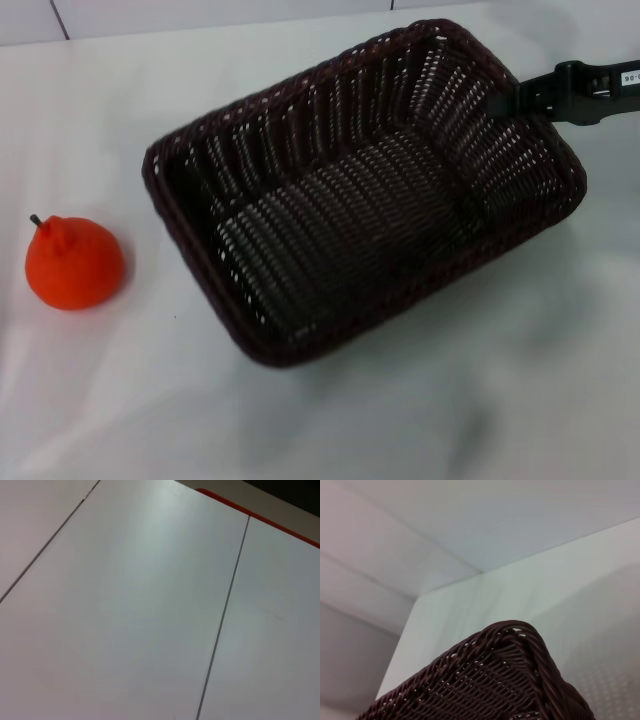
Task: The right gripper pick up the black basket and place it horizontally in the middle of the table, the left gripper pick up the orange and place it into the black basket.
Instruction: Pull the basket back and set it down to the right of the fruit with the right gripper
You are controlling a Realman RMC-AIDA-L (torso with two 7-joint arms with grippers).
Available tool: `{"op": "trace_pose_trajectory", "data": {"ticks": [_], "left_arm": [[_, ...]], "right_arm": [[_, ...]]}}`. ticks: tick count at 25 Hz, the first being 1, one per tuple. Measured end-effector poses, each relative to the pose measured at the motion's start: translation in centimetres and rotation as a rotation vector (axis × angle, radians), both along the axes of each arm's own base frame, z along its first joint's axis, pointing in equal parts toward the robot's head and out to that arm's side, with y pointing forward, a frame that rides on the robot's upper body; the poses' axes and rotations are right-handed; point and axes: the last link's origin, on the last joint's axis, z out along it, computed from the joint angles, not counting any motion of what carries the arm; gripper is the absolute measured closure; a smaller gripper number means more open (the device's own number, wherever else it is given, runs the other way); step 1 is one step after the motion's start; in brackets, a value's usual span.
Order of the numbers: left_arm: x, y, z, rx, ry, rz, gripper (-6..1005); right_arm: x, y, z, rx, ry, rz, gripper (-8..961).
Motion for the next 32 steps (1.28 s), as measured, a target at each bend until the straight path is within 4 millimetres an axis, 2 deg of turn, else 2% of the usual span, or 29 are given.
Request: {"op": "trace_pose_trajectory", "data": {"ticks": [6,10,17,30,32], "left_arm": [[0.1,0.1,0.0,0.0,0.001,-0.002,66],[0.0,0.1,0.0,0.0,0.001,-0.002,67],[0.0,0.1,0.0,0.0,0.001,-0.001,66],[-0.2,-0.2,0.1,0.005,-0.002,0.01,67],[-0.3,-0.2,0.2,0.006,-0.002,0.012,67]], "right_arm": [[2.1,-0.2,-0.7,0.093,0.06,-0.138,752],[2.8,-0.4,-1.6,0.117,0.079,-0.199,751],[2.7,-0.6,-3.9,0.114,0.099,-0.252,749],[2.4,-1.0,-5.6,0.095,0.14,-0.309,745],[2.6,-1.2,-5.7,0.093,0.143,-0.314,675]]}}
